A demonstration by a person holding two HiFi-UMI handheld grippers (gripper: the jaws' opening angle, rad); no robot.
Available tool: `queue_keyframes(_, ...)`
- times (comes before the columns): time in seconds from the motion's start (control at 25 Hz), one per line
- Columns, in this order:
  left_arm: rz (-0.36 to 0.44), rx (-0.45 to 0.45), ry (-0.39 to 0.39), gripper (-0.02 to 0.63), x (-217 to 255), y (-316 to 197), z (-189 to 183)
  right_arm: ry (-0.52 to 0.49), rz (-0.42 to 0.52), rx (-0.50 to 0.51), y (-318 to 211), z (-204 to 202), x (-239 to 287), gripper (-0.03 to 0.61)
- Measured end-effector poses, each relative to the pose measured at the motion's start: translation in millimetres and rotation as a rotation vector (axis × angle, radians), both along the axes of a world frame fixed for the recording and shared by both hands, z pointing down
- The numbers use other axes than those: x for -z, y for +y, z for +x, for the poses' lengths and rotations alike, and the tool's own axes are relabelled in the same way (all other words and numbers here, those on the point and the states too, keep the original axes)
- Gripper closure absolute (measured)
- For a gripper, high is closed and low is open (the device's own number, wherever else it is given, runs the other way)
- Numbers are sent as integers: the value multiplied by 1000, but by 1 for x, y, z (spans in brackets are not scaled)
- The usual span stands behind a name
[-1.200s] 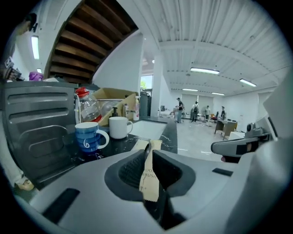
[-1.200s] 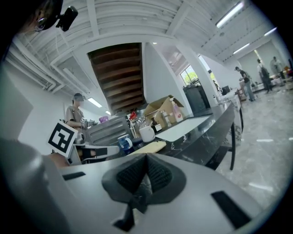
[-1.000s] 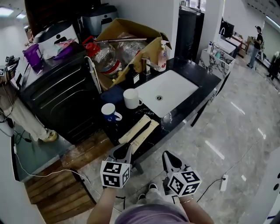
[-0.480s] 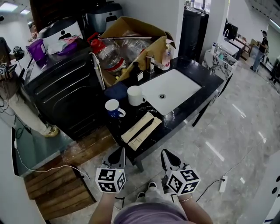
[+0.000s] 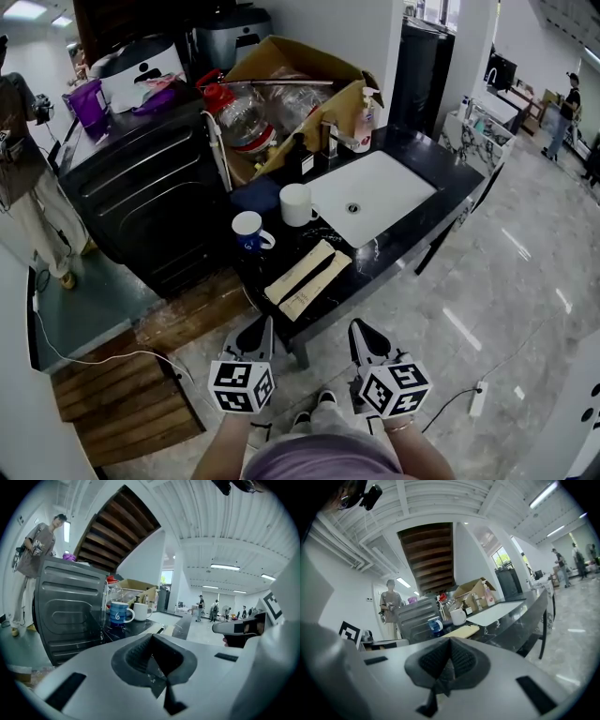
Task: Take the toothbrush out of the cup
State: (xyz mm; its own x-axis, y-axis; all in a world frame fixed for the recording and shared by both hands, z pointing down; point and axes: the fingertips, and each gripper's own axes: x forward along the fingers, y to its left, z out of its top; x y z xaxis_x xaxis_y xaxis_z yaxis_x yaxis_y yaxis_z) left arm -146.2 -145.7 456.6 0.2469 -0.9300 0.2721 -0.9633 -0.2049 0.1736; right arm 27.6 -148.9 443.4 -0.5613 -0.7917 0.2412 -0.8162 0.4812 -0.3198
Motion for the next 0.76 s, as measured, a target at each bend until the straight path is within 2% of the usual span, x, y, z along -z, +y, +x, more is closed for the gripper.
queue_keyframes(0.76, -17, -28, -9, 611, -1, -18, 19, 19, -17, 11, -18, 10, -10, 577)
